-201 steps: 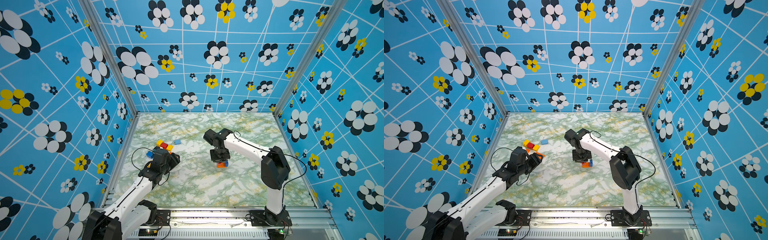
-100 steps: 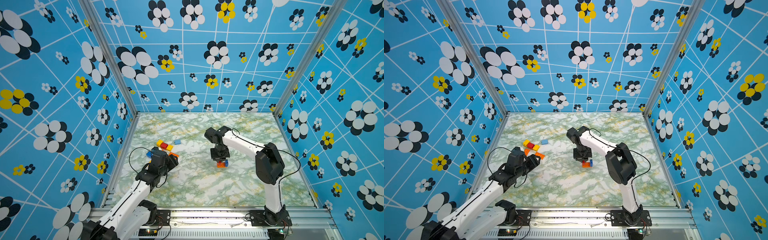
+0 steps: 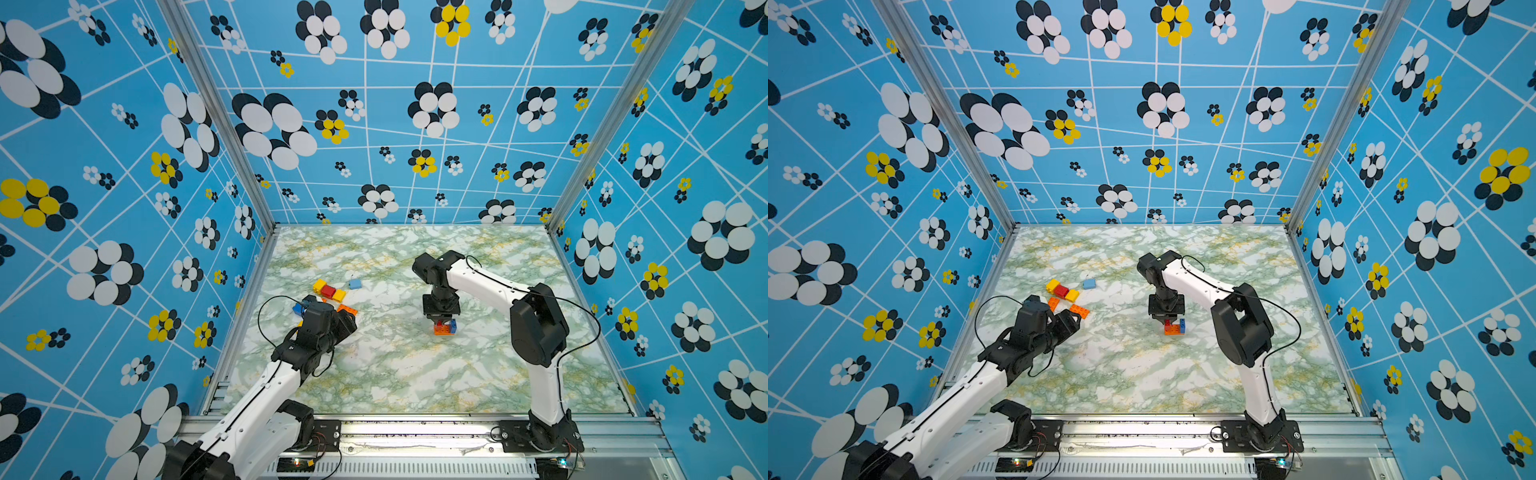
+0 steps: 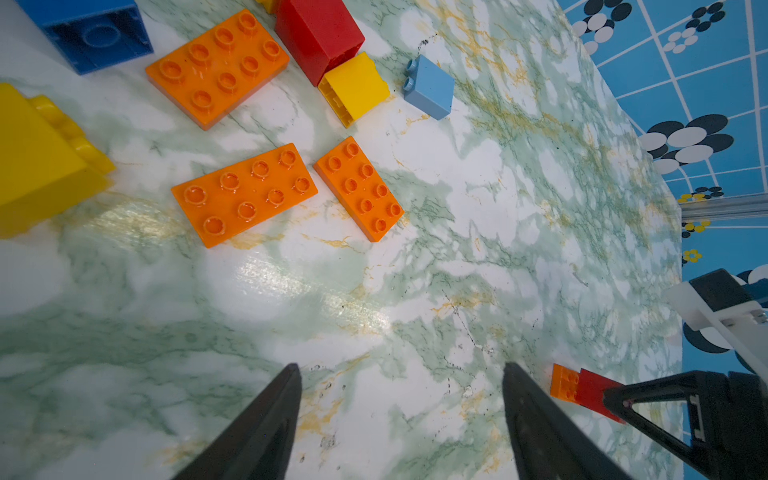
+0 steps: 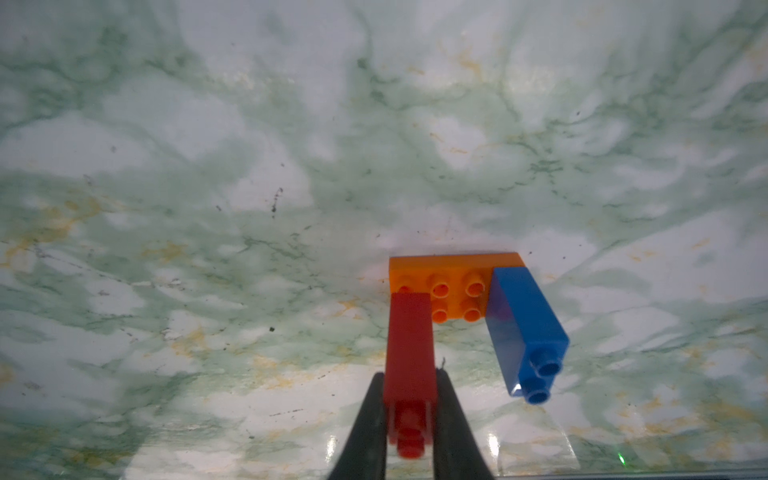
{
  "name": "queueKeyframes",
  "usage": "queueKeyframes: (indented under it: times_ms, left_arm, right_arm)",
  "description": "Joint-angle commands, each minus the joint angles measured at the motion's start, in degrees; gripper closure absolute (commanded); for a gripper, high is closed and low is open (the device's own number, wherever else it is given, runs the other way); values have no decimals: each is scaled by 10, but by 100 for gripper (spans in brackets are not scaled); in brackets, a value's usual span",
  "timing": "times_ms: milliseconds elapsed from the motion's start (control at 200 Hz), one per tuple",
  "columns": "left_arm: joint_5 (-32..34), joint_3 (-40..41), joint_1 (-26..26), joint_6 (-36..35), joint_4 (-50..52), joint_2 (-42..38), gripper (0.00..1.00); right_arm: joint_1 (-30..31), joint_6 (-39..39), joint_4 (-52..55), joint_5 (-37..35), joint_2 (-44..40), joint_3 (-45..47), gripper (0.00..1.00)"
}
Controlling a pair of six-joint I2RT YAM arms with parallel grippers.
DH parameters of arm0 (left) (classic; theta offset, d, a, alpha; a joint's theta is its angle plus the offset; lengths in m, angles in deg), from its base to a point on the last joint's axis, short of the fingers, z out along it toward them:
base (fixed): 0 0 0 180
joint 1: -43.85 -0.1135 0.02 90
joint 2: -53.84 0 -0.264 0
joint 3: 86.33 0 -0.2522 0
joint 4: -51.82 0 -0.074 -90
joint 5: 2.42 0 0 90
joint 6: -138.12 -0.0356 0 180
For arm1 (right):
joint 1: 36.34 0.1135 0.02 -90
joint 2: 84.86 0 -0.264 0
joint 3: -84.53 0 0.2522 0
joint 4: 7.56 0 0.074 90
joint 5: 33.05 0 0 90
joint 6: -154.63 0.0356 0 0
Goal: Assemble the letter p with lego
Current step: Assemble the lego brick with the lego brick.
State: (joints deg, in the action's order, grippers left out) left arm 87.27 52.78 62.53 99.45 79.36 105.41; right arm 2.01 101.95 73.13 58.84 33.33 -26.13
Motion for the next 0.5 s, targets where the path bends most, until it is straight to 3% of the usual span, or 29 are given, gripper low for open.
queueKeyframes:
  times_ms: [0,495]
  left_arm:
    - [13,9,-7,-11,3,0,22]
    - [13,15,-8,-12,1,-1,22]
  right_arm:
    - [-2,12,0,11,16,2,100]
    - [-2,9,-1,13,35,9,100]
